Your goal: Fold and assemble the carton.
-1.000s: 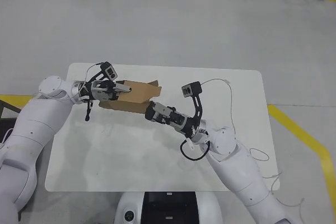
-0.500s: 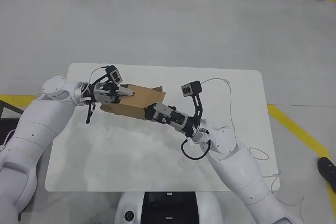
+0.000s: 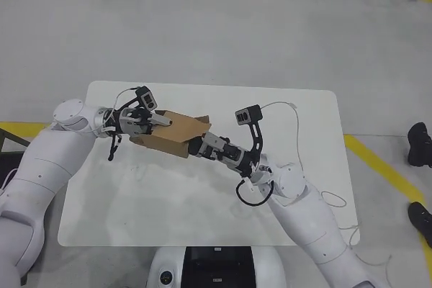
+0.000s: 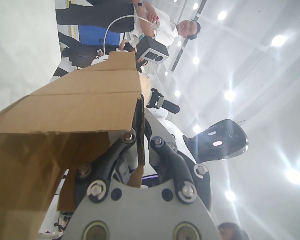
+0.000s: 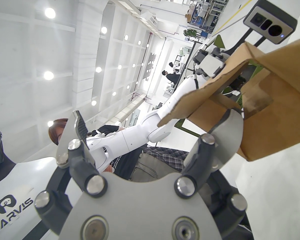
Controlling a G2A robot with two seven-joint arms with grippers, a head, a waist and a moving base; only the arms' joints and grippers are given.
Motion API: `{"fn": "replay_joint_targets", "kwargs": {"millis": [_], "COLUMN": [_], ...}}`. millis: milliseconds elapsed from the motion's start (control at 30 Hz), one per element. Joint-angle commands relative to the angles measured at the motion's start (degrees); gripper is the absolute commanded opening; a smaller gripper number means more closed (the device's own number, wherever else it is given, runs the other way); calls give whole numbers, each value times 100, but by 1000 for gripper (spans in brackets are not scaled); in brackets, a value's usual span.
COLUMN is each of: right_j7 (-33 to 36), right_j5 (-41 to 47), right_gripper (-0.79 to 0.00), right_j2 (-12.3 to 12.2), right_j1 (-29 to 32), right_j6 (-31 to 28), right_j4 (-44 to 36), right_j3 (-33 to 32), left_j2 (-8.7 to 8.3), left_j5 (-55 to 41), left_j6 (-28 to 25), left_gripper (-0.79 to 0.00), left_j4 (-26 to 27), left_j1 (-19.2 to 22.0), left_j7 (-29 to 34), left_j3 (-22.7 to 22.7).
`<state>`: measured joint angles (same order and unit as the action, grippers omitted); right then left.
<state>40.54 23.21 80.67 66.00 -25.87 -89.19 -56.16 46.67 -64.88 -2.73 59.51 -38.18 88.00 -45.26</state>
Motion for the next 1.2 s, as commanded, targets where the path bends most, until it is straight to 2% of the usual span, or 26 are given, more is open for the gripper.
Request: {"fn": "replay_joint_targets", "kwargs": {"millis": [0, 333, 633, 867, 1167], "right_j7": [-19, -399, -556, -51, 462], "right_j5": [-5, -276, -344, 28, 344], "right_gripper": [0, 0, 0, 0, 0], "right_j2": [-22, -91, -78, -47, -79], "right_j1": [46, 150, -28, -166, -83], "right_j6": [-3, -167, -311, -441, -460], "right_j4": [13, 164, 566, 726, 592], "right_j3": [-103, -514, -543, -335, -326], "left_j2": [-26, -205, -401, -510, -491], "left_j5": [21, 98, -5, -261, -437], "left_j6": [4, 57, 84, 104, -26], "left_gripper": [-785, -785, -785, -785, -785], "left_j4": [34, 329, 681, 793, 539], "left_j1": [-15, -115, -176, -160, -16], "left_j7": [0, 0, 0, 0, 0], "left_j3": [2, 95, 256, 381, 517]}}
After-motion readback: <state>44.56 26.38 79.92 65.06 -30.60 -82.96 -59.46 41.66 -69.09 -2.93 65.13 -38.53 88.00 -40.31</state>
